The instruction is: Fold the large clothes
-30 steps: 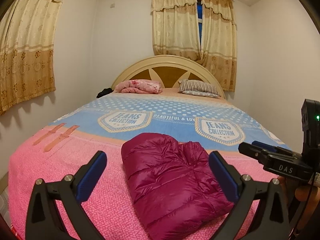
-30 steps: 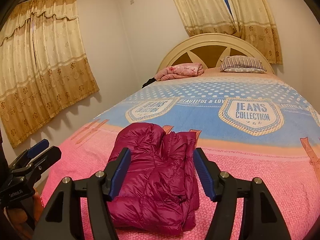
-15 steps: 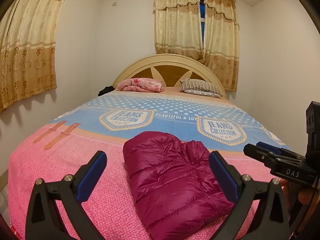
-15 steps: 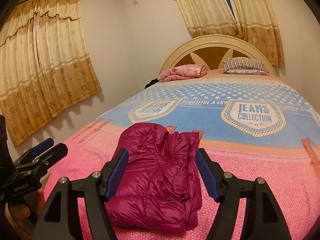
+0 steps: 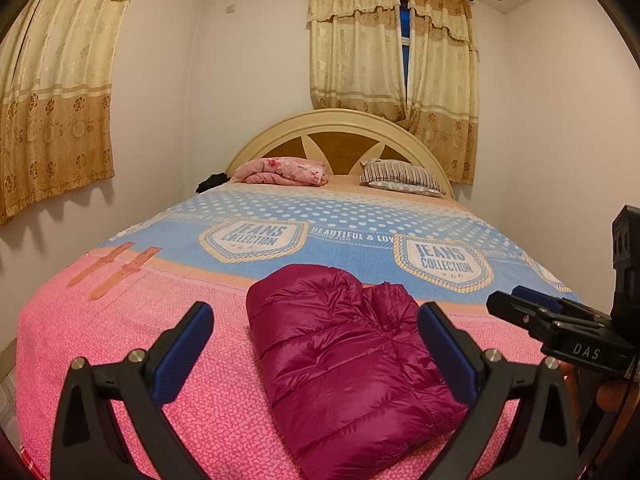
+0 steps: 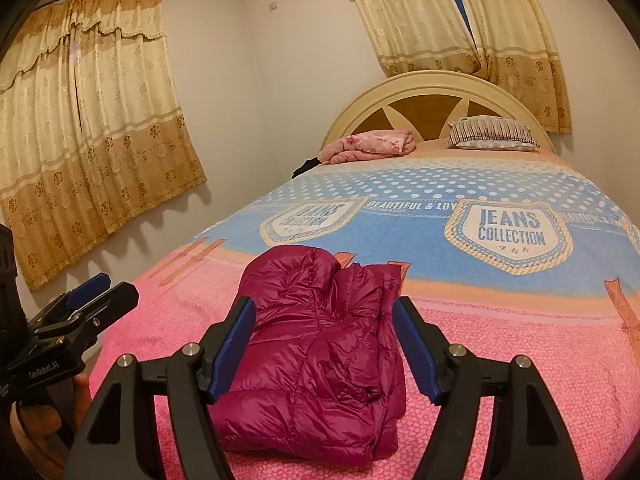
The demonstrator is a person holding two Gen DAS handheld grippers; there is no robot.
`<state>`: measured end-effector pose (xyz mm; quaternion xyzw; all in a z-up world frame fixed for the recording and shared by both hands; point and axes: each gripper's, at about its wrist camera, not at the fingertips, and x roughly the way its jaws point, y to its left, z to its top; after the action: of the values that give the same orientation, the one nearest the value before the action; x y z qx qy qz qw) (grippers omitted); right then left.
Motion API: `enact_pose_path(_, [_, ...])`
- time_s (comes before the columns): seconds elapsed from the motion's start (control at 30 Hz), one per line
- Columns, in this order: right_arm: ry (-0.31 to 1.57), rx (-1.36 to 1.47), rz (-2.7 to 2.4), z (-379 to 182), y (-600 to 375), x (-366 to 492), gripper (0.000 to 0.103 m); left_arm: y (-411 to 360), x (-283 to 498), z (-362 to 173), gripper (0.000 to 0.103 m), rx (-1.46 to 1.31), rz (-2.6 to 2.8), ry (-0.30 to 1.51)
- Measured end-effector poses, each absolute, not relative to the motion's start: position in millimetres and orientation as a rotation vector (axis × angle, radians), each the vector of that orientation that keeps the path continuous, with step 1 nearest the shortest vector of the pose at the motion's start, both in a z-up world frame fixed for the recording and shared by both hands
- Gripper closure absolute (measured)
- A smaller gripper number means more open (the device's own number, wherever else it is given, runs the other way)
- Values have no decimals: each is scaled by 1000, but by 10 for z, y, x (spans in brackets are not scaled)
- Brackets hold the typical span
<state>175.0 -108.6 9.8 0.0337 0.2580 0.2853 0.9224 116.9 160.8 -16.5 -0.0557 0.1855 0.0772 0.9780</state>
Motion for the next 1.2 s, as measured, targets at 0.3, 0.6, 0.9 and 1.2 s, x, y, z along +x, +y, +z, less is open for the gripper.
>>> enact_pose_path(0.3, [519,68,592,106,-1074,1721,31,1616,1168,-153,0,-119,156,373])
enact_pose_path(0.6, [494,92,592,148,-1114,1690,24,1622,1191,-160,0,-135,150,389])
enact_pose_path(0.9, [474,65,611,154,-1080,1643,22,1579,1185,-149,0,-107,176,385])
enact_pose_path(1.2, [491,61,605,94,-1088,1678,22,1562,1208,-193,0,-74,200,399])
